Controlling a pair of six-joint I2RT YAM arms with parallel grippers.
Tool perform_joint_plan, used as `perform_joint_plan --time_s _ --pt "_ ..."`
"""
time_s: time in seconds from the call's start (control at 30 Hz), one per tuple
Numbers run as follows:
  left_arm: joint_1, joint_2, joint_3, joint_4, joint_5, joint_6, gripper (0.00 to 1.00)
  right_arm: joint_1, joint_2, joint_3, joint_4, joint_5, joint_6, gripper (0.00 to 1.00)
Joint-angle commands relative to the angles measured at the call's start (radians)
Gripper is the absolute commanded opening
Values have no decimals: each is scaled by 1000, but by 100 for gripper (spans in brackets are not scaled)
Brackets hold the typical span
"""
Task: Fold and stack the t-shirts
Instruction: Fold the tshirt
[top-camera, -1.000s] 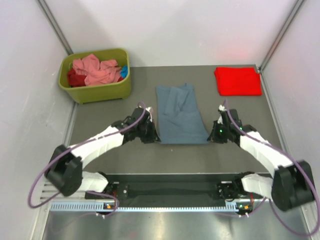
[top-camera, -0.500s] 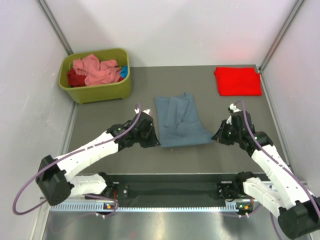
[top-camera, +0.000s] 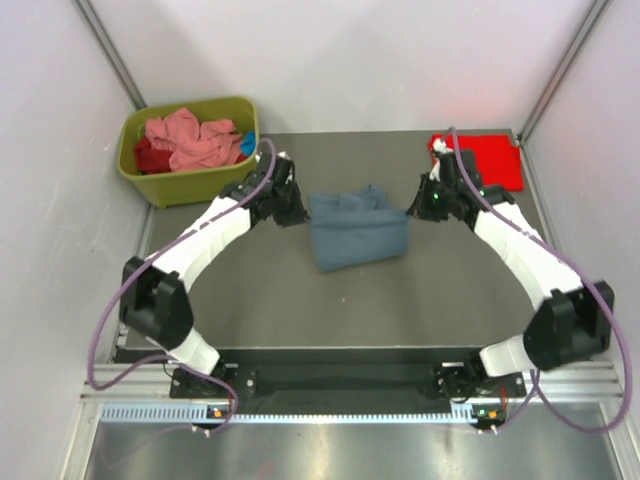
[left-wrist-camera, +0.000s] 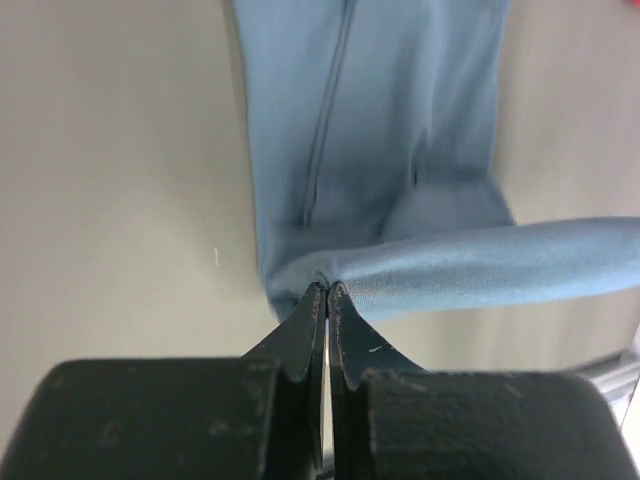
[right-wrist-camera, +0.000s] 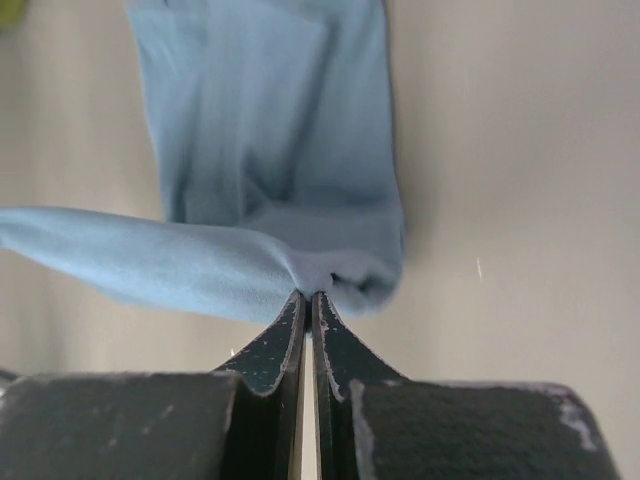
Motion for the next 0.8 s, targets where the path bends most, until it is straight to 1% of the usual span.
perform_joint_plan --time_s 0.0,0.03,0.07,0.13,0.17,0.23,0.27,0.33,0.4,0.57,0.6,0.63,0.67,0.7,0.73,0.77 --pt "63 123 124 38 37 106 0 -32 153 188 42 -1 -53 0" --pt "81 155 193 32 25 114 0 -35 190 219 47 -6 -59 0" --pt "93 221 225 28 23 132 0 -41 260 249 48 -21 -63 0" --pt "124 287 311 36 40 149 0 -47 329 341 48 -38 -70 0" --pt "135 354 340 48 52 163 0 -55 392 370 50 -52 -74 0" --pt "162 451 409 79 98 172 0 -56 451 441 76 -67 -77 1" --pt "172 484 432 96 120 181 0 -59 505 461 85 -81 -77 2" --pt "196 548 518 116 170 181 0 -64 562 522 116 -101 -82 4" --pt "207 629 592 140 180 186 0 -71 650 590 133 -118 -82 5" --pt "244 757 684 200 184 183 0 -102 832 723 171 -177 -70 7" --pt "250 775 711 209 193 183 11 -108 851 765 173 -182 -68 11" --pt "261 794 725 226 215 186 16 -114 866 779 170 -182 -67 12" --pt "267 823 741 225 233 201 21 -124 880 786 174 -178 -65 15" --pt "270 832 776 210 236 207 32 -130 877 790 182 -182 -68 25" --pt "276 831 785 199 239 216 37 -131 871 790 188 -182 -70 28" --pt "279 823 785 199 244 238 37 -137 851 790 186 -173 -73 32"
